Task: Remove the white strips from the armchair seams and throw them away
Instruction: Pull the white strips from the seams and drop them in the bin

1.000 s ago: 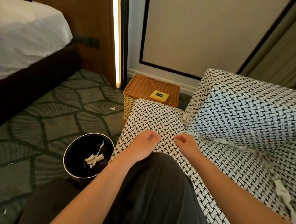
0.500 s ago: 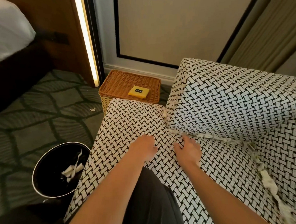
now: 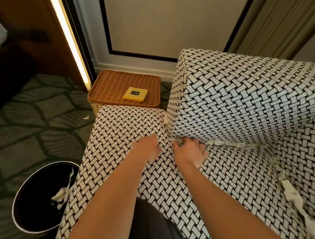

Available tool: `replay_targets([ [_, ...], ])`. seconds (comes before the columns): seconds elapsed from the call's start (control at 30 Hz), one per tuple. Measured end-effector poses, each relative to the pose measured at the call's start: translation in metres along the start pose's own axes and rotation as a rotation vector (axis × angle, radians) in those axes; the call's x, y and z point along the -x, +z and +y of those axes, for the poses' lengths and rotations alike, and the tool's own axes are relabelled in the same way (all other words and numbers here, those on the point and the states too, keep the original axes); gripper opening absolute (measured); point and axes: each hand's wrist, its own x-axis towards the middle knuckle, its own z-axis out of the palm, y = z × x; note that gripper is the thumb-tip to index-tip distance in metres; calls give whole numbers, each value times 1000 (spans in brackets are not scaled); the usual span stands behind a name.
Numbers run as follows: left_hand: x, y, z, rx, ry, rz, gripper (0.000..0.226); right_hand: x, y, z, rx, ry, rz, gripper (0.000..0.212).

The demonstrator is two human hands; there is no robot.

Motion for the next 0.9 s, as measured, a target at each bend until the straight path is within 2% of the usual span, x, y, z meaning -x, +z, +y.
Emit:
replay_targets([
  [0.13, -22, 3, 18, 156, -13, 127, 24, -3, 3, -5, -40, -1, 33, 38],
  [0.27, -38, 7, 22, 441, -95, 266, 37, -7, 8, -3, -66, 5, 50, 33],
  [0.33, -47, 6, 24, 475, -102, 322, 45, -7, 11, -2, -85, 9, 62, 30],
  [0.5, -67, 5, 24, 378, -38, 425, 54, -9, 16, -1, -71, -16, 71, 26],
  [0.7, -85, 4, 18, 84, 63, 459, 67, -7, 20, -1, -51, -20, 117, 28],
  [0.8, -91, 2, 15, -36, 98, 493, 59, -7, 22, -2, -49, -15, 150, 27],
  [0.9, -94, 0, 13, -21, 147, 459, 47, -7, 24, -2, -39, -16, 164, 27],
])
